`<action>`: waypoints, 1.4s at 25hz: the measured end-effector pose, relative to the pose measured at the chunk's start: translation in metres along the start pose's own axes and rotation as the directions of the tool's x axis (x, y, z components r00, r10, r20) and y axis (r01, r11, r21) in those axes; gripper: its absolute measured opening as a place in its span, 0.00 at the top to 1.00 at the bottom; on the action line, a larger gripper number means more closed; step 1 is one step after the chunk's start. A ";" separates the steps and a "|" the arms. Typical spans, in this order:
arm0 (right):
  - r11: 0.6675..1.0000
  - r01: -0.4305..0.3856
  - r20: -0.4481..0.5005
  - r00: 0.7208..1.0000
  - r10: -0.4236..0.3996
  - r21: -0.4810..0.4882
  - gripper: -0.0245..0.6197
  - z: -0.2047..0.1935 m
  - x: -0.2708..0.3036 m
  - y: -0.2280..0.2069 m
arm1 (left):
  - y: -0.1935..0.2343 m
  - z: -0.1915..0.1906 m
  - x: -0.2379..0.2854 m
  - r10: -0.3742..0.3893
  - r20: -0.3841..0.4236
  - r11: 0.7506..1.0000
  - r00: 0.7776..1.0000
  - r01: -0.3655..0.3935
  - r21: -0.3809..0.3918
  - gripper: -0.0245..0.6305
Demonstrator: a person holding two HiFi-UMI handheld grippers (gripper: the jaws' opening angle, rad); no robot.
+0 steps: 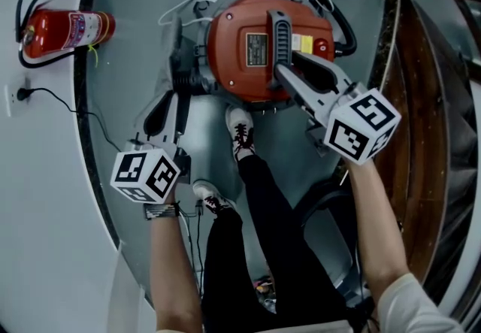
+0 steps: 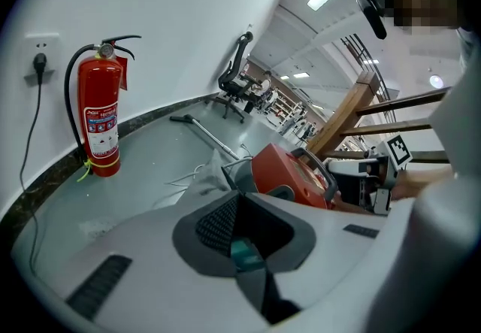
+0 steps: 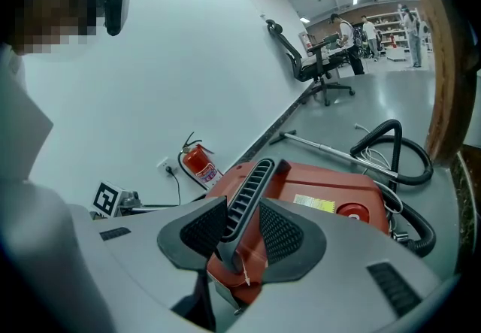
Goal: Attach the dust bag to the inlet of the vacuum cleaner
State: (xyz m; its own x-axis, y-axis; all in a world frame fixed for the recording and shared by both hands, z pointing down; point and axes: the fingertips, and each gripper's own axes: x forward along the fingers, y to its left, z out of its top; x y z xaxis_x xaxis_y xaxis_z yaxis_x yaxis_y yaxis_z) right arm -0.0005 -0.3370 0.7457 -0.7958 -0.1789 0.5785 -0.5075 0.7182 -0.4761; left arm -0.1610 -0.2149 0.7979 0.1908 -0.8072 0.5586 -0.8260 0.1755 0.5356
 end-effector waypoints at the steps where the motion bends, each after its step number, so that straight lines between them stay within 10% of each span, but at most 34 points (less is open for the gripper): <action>1: 1.000 -0.001 -0.001 1.000 0.001 -0.001 0.75 0.000 0.000 0.000 | -0.002 -0.001 0.001 -0.013 -0.012 1.000 1.000 0.013 0.009 0.93; 26: 1.000 0.015 0.014 1.000 -0.015 0.005 0.75 0.000 0.000 0.000 | -0.020 -0.014 0.008 -0.182 -0.153 0.980 0.971 0.193 0.057 0.92; 35: 1.000 -0.001 -0.026 1.000 0.001 -0.009 0.75 0.000 -0.001 -0.001 | -0.017 -0.012 0.001 -0.066 -0.018 0.991 0.998 0.067 0.119 0.88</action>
State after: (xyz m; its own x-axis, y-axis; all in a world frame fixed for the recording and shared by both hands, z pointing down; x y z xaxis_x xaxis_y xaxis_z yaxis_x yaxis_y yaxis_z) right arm 0.0009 -0.3381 0.7457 -0.7875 -0.1606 0.5950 -0.5036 0.7242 -0.4711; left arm -0.1407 -0.2120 0.7972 0.2539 -0.8070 0.5332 -0.8685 0.0524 0.4929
